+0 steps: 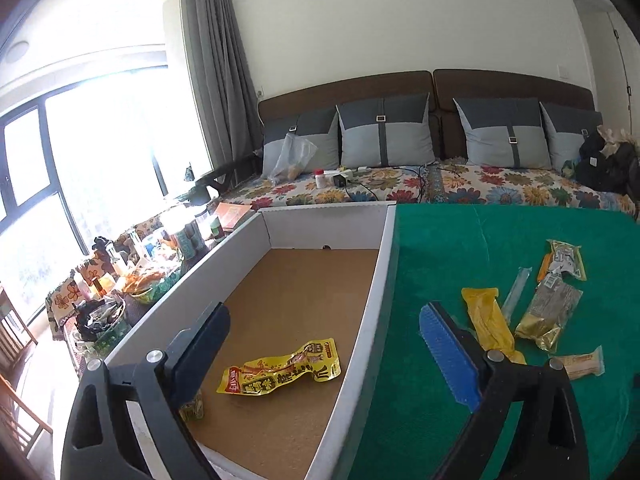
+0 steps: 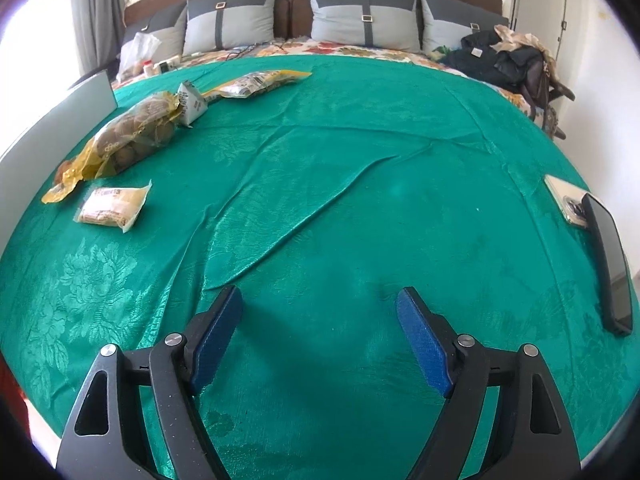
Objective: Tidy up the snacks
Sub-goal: 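Bring both open tools back over the remaining snacks on the cloth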
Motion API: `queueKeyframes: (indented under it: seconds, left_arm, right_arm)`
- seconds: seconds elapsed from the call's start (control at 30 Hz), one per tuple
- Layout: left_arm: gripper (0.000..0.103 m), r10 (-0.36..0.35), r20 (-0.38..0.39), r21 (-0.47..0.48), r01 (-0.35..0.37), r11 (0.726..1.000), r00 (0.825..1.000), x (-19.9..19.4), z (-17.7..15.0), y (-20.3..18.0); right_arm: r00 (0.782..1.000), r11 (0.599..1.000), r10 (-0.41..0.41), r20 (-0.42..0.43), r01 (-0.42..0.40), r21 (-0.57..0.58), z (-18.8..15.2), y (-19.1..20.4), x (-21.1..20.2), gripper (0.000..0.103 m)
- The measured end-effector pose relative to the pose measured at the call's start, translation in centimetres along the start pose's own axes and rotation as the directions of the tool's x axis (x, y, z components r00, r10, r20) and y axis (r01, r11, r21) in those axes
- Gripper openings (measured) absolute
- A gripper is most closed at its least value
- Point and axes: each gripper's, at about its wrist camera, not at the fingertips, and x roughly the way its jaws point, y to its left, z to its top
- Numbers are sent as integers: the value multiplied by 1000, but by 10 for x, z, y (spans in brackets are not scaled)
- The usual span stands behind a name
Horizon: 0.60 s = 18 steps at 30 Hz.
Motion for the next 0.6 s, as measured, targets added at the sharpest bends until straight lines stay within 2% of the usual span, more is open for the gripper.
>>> queueKeyframes:
  seconds: [0.1, 0.2, 0.27, 0.37, 0.47, 0.6]
  left_arm:
    - [102, -99, 30, 0, 99, 995, 995, -22, -1, -20]
    - [103, -219, -40, -7, 219, 976, 975, -28, -19, -49]
    - [103, -300, -139, -8, 302, 953, 944, -22, -38, -73]
    - [102, -376, -287, 0, 393, 920, 881, -8, -71, -109]
    - [102, -366, -401, 49, 419, 907, 840, 11, -100, -135]
    - [102, -369, -482, -20, 410, 912, 795, 34, -120, -128]
  right_arm:
    - [1000, 1000, 0, 3, 0, 0, -1, 0, 0, 84]
    - [1000, 1000, 0, 6, 0, 0, -1, 0, -1, 84]
    - [1000, 1000, 0, 6, 0, 0, -1, 0, -1, 84]
    - [1000, 1000, 0, 6, 0, 0, -1, -1, -1, 84]
    - [1000, 1000, 0, 6, 0, 0, -1, -1, -1, 84]
    - [1000, 1000, -1, 10, 1, 1, -1, -1, -2, 84]
